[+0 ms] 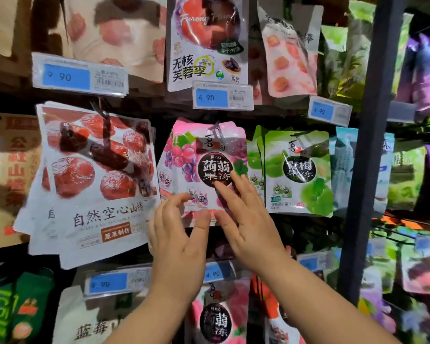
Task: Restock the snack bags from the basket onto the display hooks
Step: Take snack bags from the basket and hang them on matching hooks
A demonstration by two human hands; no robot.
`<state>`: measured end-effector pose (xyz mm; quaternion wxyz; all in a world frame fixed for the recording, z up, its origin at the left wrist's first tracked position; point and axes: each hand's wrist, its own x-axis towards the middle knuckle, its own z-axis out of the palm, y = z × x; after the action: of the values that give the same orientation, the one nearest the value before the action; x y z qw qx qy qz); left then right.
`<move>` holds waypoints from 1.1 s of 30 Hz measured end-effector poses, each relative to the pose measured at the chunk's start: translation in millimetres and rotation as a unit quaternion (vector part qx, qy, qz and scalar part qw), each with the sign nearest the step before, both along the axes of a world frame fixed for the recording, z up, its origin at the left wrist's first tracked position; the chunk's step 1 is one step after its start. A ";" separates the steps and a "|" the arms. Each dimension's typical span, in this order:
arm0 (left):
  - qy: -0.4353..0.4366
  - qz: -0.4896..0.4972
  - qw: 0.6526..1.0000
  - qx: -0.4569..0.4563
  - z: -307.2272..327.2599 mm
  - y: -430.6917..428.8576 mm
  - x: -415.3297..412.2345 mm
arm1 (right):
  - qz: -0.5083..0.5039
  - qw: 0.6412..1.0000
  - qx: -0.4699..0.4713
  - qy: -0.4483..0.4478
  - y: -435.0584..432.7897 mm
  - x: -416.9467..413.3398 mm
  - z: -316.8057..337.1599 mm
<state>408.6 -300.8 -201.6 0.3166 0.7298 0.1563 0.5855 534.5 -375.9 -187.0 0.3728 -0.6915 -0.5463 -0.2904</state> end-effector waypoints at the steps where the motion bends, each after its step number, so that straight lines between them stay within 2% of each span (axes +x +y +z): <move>1: 0.005 0.012 1.000 0.008 -2.7 -3.3 1.1 | 0.002 1.000 -0.005 0.005 -4.3 0.0 -1.3; 4: 0.009 0.011 0.999 0.035 -10.4 -16.4 4.7 | 0.013 1.000 -0.009 0.027 -21.4 2.5 -7.0; 11: 0.062 -0.100 0.992 0.047 -53.4 -60.3 36.2 | -0.038 0.998 -0.033 0.044 -93.5 27.8 -50.5; 16: 0.165 -0.158 0.972 0.050 -104.6 -103.0 79.1 | -0.104 0.989 -0.054 0.086 -161.6 46.5 -94.7; 21: 0.297 -0.233 0.924 0.057 -167.7 -154.5 123.4 | -0.193 0.959 -0.136 0.156 -245.9 63.4 -155.1; 24: 0.361 -0.278 0.887 0.080 -205.8 -187.5 138.4 | -0.252 0.926 -0.197 0.199 -299.3 69.8 -202.0; 26: 0.398 -0.303 0.858 0.120 -226.9 -207.6 143.9 | -0.288 0.888 -0.260 0.244 -335.1 71.3 -231.9; 30: 0.460 -0.328 0.801 0.199 -251.6 -230.5 148.2 | -0.324 0.794 -0.389 0.336 -397.0 68.0 -284.2; 33: 0.484 -0.308 0.790 0.217 -253.9 -233.9 145.9 | -0.334 0.708 -0.461 0.417 -423.0 62.4 -306.3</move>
<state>554.5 -534.7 -455.5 0.1966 0.9765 -0.0753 0.0457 596.9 -798.9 -493.2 0.0763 -0.9655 -0.1341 0.2098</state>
